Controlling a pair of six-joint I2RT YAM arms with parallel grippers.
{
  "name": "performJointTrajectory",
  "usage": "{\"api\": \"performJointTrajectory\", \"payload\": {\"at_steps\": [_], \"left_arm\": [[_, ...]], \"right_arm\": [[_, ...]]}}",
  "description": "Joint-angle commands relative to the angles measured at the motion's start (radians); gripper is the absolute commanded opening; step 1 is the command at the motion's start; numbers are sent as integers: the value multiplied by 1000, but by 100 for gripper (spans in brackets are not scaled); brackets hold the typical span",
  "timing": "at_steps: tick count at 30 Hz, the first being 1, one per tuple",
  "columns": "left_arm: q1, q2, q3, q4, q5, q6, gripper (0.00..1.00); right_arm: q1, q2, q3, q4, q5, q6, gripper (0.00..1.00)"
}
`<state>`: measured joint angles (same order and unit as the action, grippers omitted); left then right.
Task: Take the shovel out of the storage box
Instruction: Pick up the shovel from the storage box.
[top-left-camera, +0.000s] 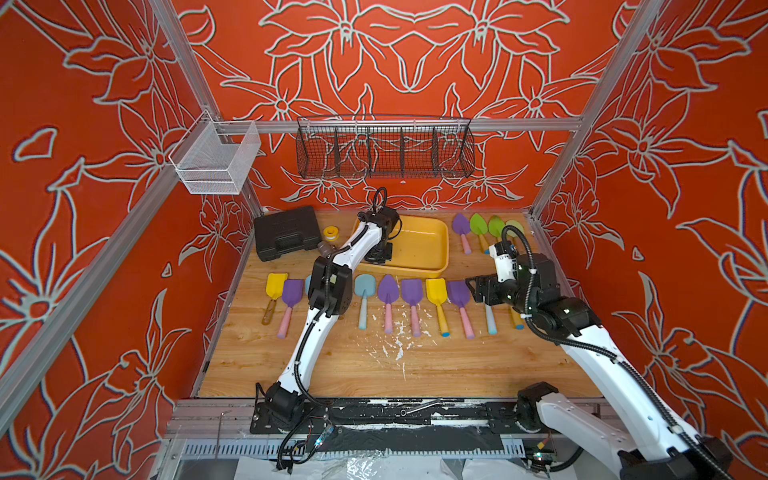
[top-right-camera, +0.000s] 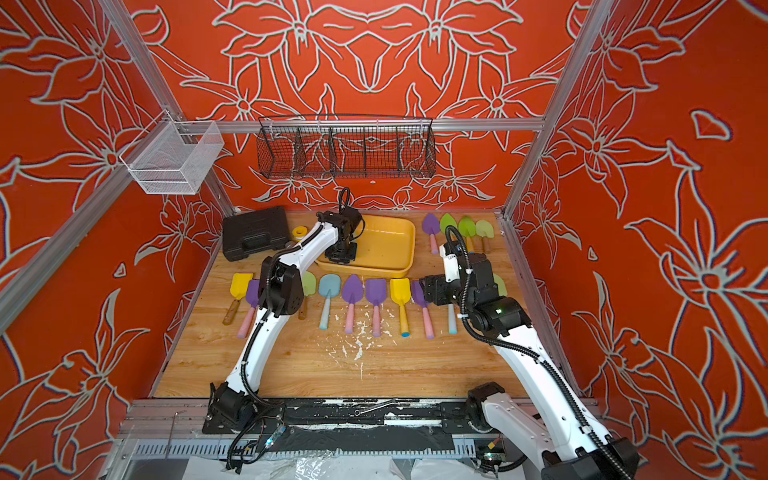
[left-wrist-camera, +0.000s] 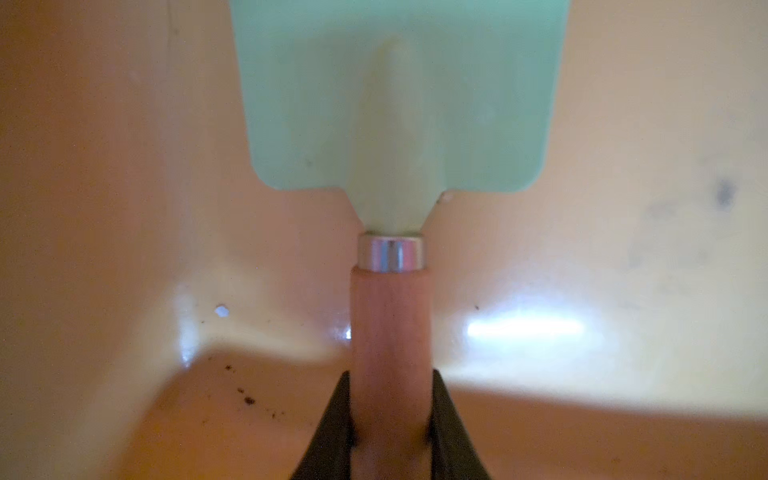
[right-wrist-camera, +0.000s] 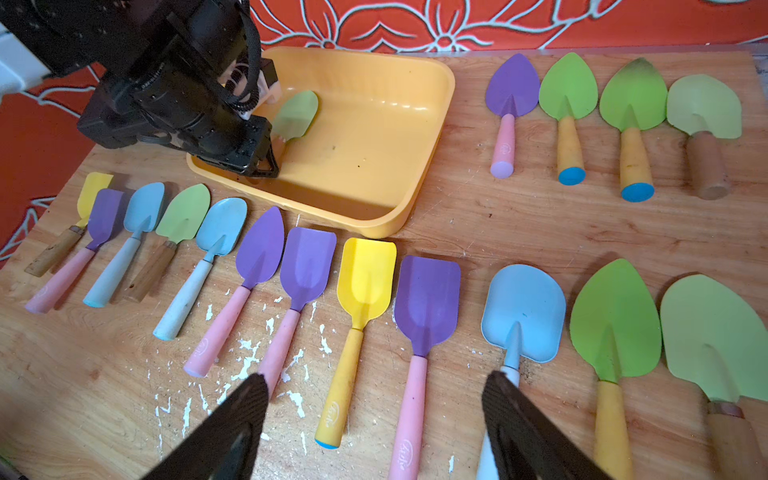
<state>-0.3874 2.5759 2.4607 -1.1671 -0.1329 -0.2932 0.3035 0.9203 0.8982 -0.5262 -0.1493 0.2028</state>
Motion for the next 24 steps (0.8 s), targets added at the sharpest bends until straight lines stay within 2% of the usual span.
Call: {"api": "performJointTrajectory", "payload": {"at_steps": [1, 6, 21, 24], "left_arm": [[4, -143, -23, 8, 42, 20, 0], [4, -249, -126, -5, 56, 44, 0], [4, -445, -330, -88, 88, 54, 0], [4, -519, -428, -81, 89, 47, 0]], "right_arm": [[3, -19, 1, -14, 27, -3, 83], [3, -28, -15, -7, 34, -9, 83], [4, -50, -38, 11, 45, -27, 84], [3, -69, -43, 3, 51, -34, 84]]}}
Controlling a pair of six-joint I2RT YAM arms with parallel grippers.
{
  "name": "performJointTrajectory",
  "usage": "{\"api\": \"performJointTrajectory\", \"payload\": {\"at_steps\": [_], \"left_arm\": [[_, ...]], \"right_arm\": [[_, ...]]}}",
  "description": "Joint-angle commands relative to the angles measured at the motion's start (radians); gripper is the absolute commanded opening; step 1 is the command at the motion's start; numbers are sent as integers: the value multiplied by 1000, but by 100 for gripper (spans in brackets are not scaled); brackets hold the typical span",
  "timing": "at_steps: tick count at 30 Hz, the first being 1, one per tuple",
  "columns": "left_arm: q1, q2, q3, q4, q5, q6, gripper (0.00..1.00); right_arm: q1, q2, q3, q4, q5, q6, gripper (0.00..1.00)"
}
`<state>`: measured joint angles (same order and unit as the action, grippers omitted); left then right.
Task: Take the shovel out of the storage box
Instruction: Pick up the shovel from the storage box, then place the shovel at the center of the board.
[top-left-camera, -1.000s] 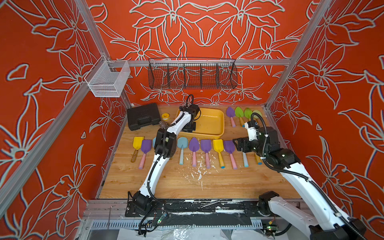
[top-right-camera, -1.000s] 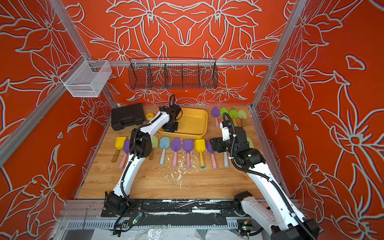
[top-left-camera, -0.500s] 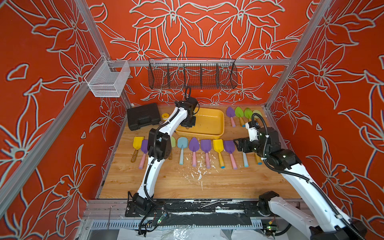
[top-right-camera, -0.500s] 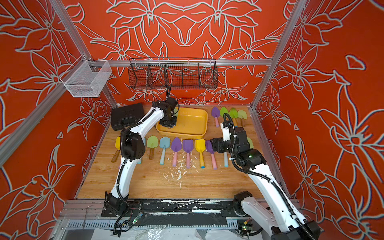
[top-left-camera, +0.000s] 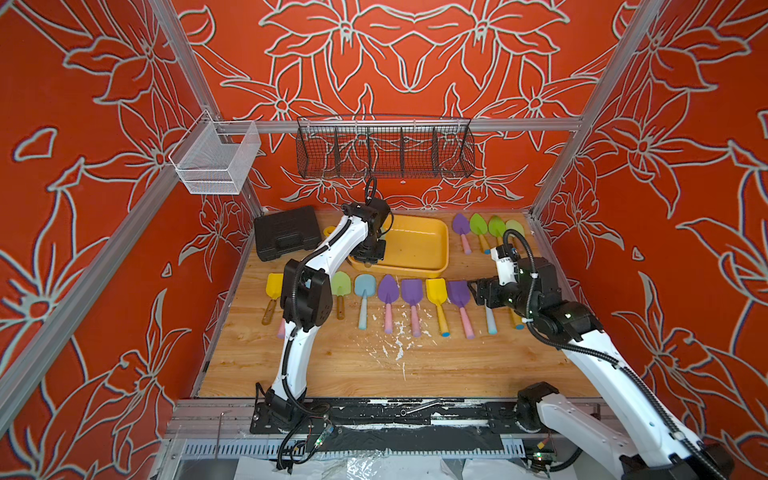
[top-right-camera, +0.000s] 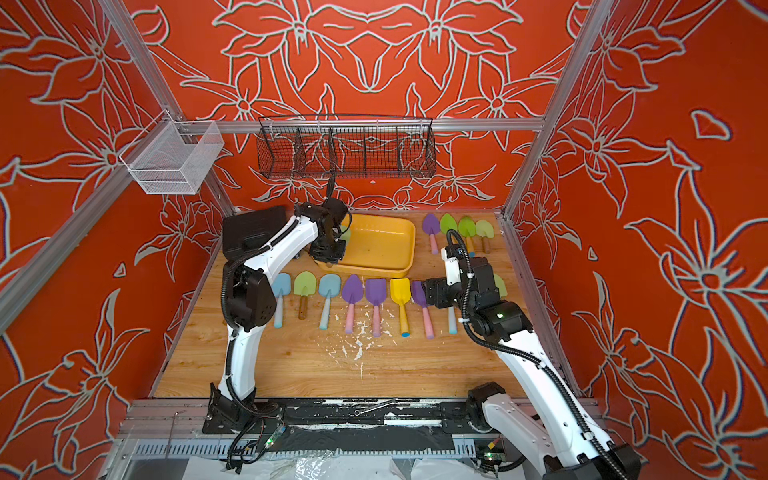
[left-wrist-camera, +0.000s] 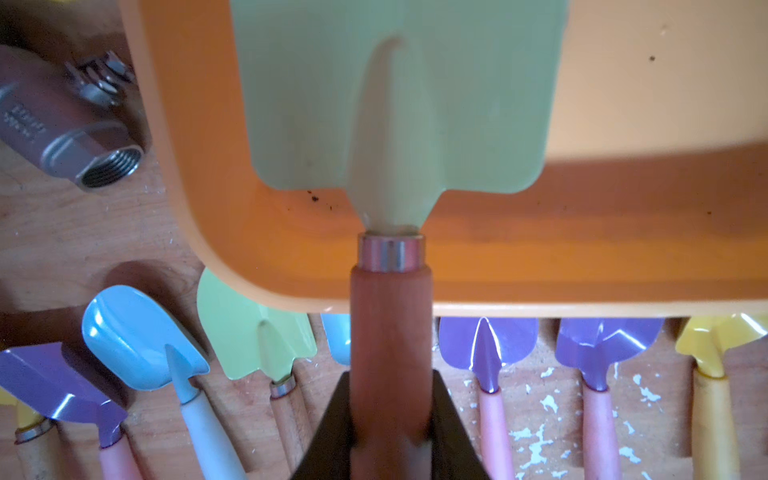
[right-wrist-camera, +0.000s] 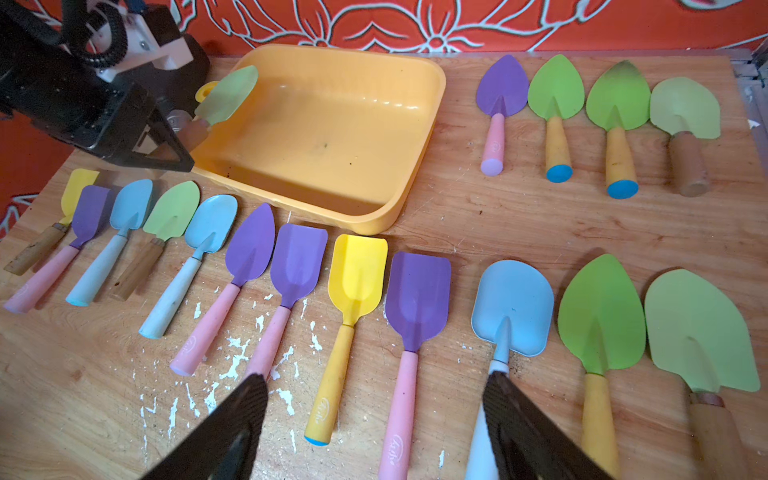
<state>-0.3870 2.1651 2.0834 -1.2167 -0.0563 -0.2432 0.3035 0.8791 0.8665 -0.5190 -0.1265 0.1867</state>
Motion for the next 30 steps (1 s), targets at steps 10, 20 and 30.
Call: {"api": "performJointTrajectory", "payload": {"at_steps": [10, 20, 30], "left_arm": [[9, -450, -501, 94, 5, -2, 0], [206, -695, -785, 190, 38, 91, 0], [481, -881, -957, 241, 60, 353, 0]], "right_arm": [[1, -80, -46, 10, 32, -20, 85], [-3, -94, -76, 46, 27, -51, 87], [-10, -88, -120, 104, 2, -89, 88]]}}
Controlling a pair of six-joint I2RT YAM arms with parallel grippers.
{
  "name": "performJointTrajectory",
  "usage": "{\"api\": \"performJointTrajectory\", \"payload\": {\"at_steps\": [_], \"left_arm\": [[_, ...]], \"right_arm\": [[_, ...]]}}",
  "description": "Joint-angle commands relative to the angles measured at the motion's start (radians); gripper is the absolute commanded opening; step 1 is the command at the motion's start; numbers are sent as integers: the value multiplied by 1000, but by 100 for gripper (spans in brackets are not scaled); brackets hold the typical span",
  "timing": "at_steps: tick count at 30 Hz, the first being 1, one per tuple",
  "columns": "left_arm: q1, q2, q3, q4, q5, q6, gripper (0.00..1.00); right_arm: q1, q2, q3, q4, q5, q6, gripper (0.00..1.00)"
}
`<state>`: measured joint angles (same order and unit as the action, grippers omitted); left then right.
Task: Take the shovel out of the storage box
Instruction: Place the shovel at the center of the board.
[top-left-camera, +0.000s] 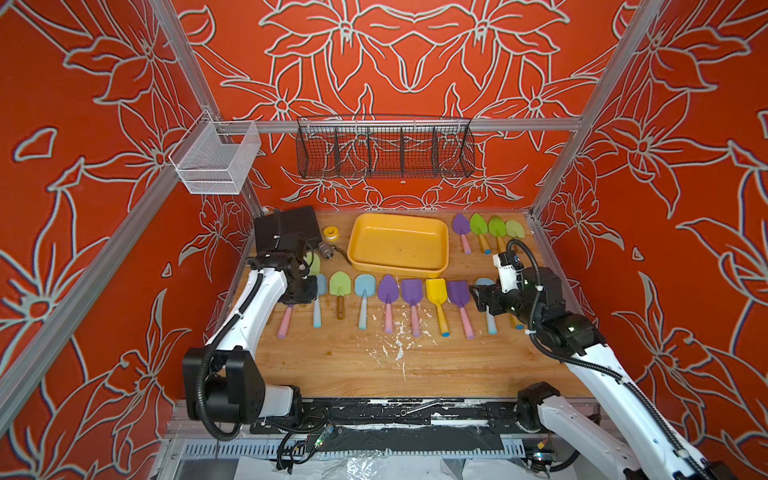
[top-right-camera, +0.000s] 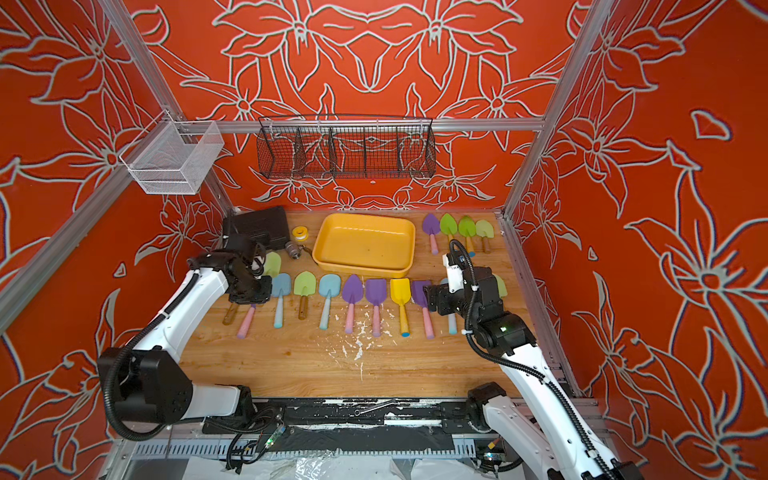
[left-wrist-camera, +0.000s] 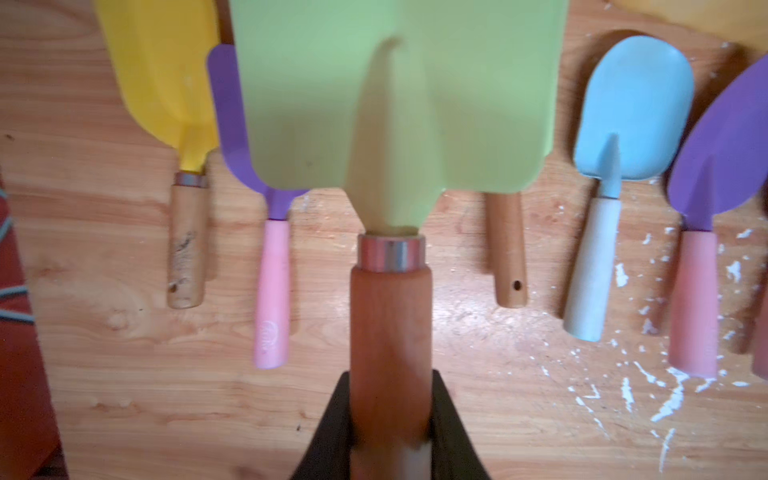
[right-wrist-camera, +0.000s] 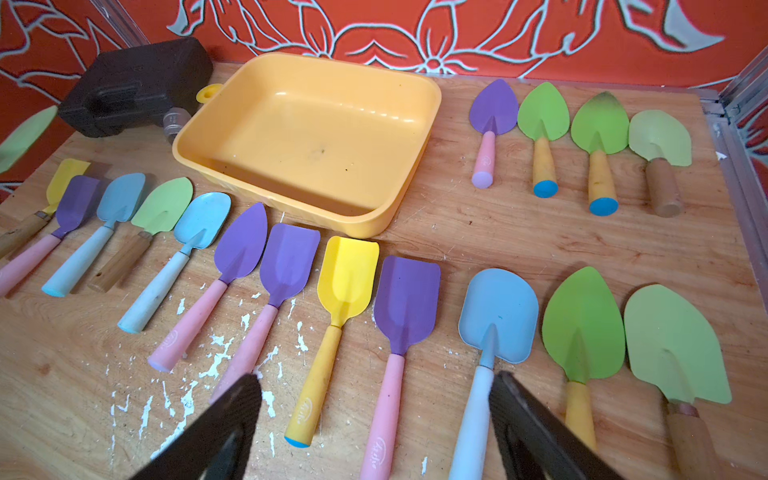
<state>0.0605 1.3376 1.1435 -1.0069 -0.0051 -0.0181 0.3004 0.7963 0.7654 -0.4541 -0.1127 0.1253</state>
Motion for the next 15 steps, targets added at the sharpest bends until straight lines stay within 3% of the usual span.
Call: {"api": "performJointTrajectory", "payload": {"at_steps": [1, 7, 15], "left_arm": [[43, -78, -35, 47, -8, 156, 0], [115, -102, -108, 94, -108, 232, 0], [170, 22, -99, 107, -301, 280, 0]], "right_arm": [[-10, -2, -24, 49, -17, -30, 88], [-17, 36, -40, 101, -57, -33, 88], [-25, 102, -39, 167, -133, -60, 88]]}}
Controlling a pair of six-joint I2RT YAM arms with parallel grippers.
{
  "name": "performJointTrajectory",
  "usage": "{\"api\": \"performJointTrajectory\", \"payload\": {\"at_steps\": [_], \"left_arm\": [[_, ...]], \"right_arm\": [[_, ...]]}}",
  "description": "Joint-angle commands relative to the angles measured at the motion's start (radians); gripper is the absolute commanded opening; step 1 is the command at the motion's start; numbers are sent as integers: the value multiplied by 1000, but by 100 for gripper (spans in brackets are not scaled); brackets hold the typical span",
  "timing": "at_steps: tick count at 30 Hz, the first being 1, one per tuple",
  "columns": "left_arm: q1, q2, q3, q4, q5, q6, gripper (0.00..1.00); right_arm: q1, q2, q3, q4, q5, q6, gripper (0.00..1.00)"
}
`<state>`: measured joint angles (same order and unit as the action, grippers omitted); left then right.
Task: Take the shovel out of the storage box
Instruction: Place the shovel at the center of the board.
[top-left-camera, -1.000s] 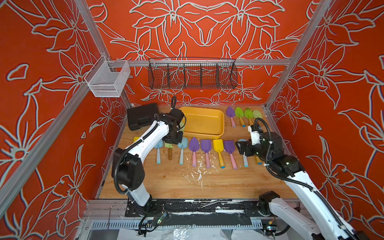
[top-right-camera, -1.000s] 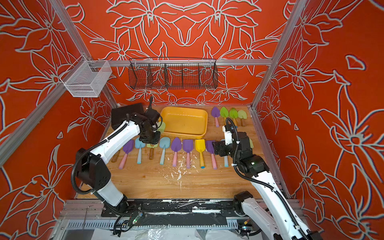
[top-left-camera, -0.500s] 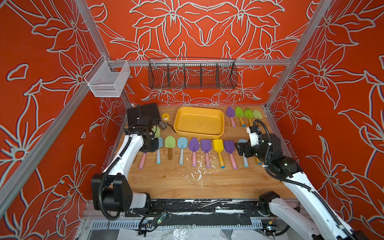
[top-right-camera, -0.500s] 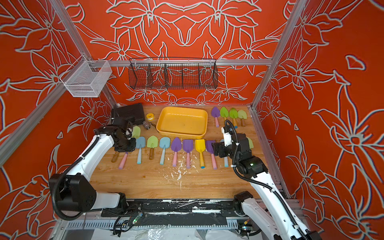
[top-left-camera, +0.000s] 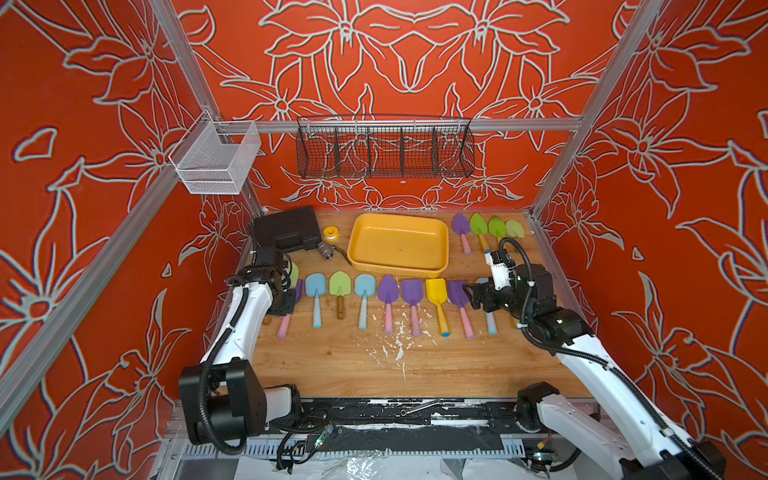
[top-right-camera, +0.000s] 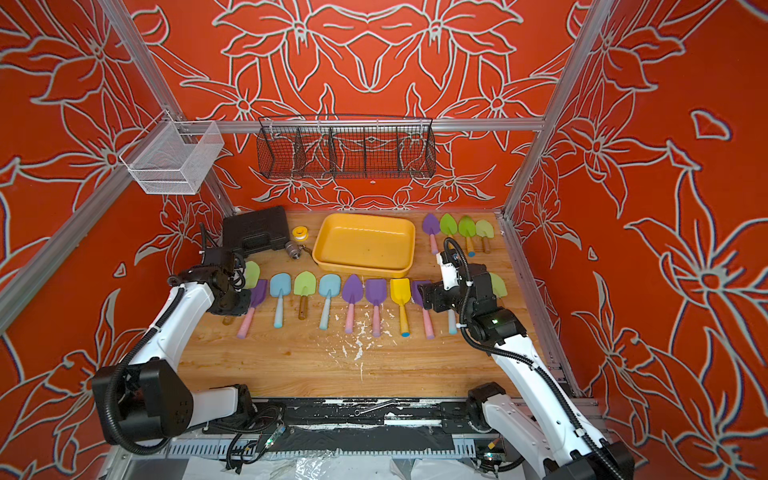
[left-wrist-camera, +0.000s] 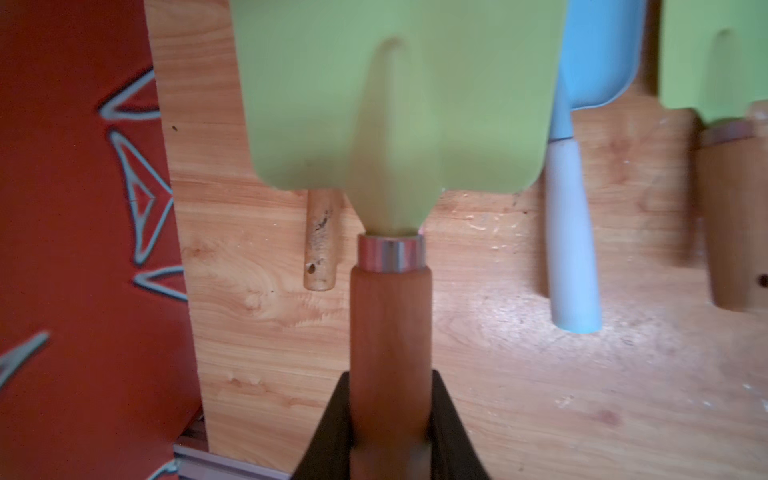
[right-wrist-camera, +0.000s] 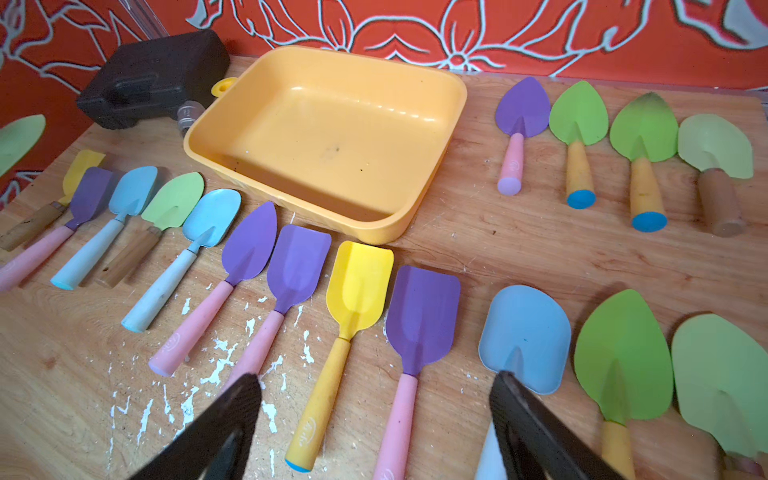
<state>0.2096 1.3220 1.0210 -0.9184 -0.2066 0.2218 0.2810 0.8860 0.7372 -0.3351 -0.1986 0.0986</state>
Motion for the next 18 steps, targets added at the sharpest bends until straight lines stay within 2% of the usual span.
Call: {"api": "performJointTrajectory", "payload": {"at_steps": [1, 10, 18], "left_arm": [[26, 57, 29, 19, -126, 44, 0], [104, 154, 55, 58, -272, 84, 0], [149, 196, 53, 108, -257, 118, 0]], "right_arm": [[-8, 20, -11, 57, -55, -38, 88], [-23, 62, -13, 94, -136, -58, 88], [-33, 111, -6, 101, -178, -77, 89]]}}
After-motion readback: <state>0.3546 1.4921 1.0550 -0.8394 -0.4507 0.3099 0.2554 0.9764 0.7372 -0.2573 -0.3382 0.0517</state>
